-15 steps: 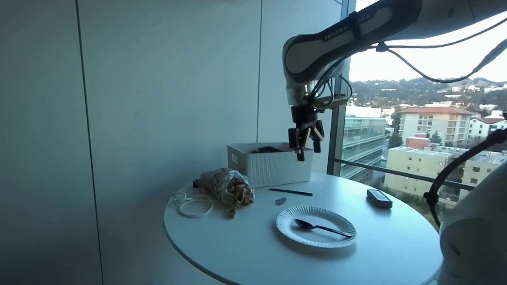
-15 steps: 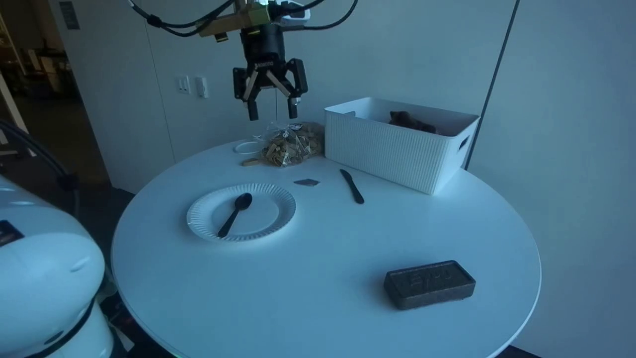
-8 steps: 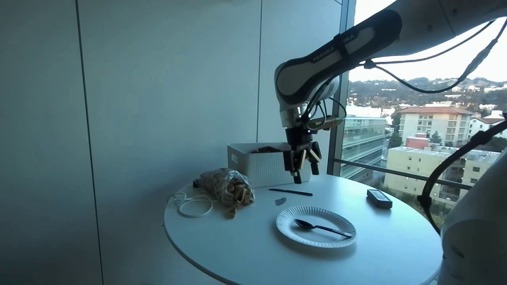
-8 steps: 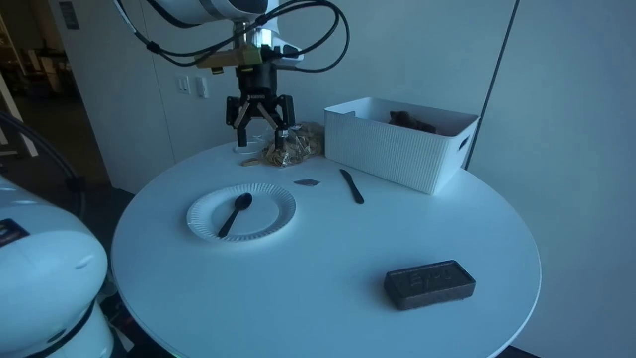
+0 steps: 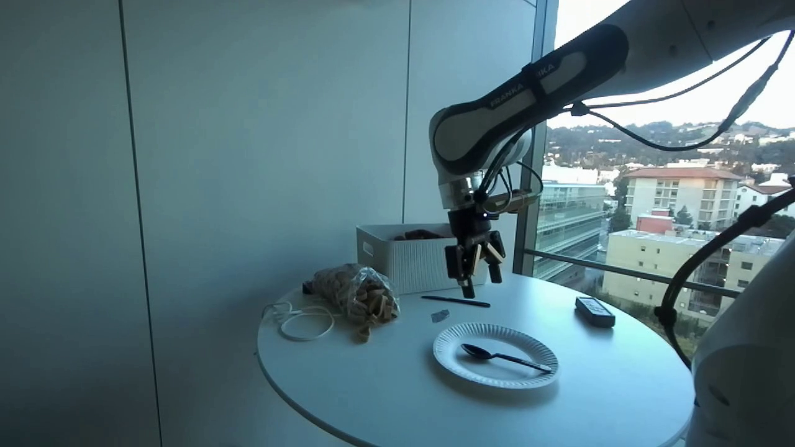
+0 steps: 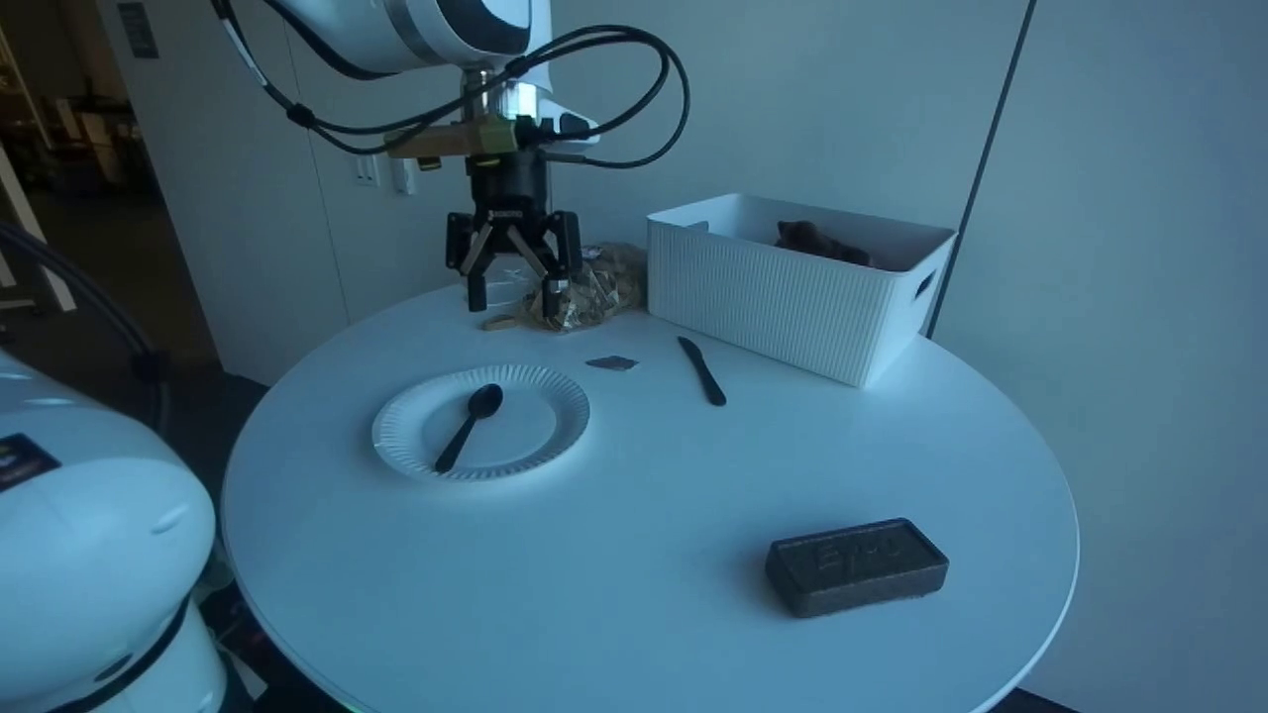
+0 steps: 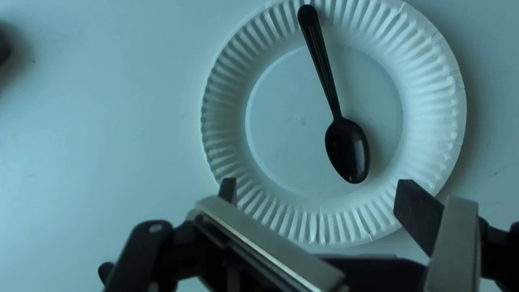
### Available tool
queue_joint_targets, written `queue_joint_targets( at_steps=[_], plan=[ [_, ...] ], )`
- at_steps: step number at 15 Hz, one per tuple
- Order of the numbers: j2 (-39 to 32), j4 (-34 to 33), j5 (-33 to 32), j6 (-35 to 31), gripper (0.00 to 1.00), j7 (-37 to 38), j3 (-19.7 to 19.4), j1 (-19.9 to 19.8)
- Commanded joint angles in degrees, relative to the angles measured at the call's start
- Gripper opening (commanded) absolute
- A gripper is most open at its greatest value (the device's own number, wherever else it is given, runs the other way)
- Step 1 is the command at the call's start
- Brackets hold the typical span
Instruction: Take the spoon off of the plate and but the rubber bands on the plate
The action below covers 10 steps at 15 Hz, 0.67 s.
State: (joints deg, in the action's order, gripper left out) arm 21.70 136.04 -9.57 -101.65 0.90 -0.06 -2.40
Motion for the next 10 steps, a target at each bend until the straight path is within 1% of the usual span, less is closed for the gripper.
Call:
queue_joint_targets(
  at_steps=[1,5,7,9,10],
  plan=[
    [0.50,3.02,-2.09,0.00,1.00,-2.52,0.02,0.86],
    [1.06,10.29,-3.64,-1.76,1.00,-9.23,-1.37,1.22],
    [0.53,14.04,-4.55,-4.06,1.00,-12.53,-2.28,1.09],
    [0.18,17.68,-4.75,-8.84,1.00,-17.36,-3.41,1.51],
    [-0.33,19.38,-5.01,-12.78,1.00,-17.88,-3.52,1.48]
  ],
)
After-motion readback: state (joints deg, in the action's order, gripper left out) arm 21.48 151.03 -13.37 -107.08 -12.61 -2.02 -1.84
